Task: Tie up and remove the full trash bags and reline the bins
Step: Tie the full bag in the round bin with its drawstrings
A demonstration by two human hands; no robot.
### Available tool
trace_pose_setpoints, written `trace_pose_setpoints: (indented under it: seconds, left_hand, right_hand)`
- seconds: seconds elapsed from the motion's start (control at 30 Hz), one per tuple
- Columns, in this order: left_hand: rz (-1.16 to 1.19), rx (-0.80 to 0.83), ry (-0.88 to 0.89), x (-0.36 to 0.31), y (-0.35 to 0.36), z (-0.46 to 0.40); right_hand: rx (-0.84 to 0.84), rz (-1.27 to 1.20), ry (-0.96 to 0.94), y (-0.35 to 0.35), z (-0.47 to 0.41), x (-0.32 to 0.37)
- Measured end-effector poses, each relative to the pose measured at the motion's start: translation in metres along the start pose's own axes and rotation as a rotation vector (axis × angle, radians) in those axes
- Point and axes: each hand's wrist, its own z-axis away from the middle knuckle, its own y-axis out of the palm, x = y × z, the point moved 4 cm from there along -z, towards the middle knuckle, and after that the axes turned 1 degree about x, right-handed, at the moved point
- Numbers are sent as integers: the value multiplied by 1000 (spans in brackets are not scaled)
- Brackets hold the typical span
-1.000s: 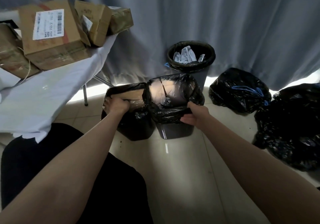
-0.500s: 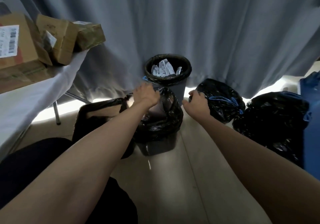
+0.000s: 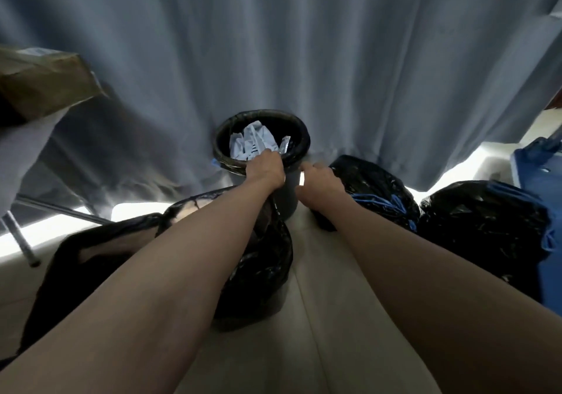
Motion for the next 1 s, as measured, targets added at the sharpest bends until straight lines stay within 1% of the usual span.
trace_pose_setpoints:
  seconds: [0.1,0.2,0.33,0.5,0.6,0.7,0.77,0.87,0.9,1.0]
  left_hand:
    - [11,-89,3,-1,5,-12]
    - [4,-123,45,-2,4,-16]
    - [77,-57,136,-14,-2,-11]
    - [126,-1,214,-40,-2,13]
    - [177,41,246,-52,2,25]
    - [204,31,280,-55,7,37]
    - [224,-23,294,-51,9,45]
    - [161,-122,346,-42,4,69]
    - [110,-113,359,-40,3,78]
    - [-22,39,323,-33,6,100]
  right_hand:
    - [8,-104,52,0,-13,-15]
    - [-11,-255,131,-8,-20,-31]
    - [2,-566,325,-9,-27,-52]
    - [89,-785,410,9,-20,-55]
    - [54,-916,463,14,-16,-55]
    - [31,-972,508,17,-15,-58]
    - [36,-1026,533,19,-14,-58]
    - [49,-1112,547,23,-22,-57]
    - [35,-1138,554,30,-30,-60]
    - [-43,-1211,588,40,-39,-60]
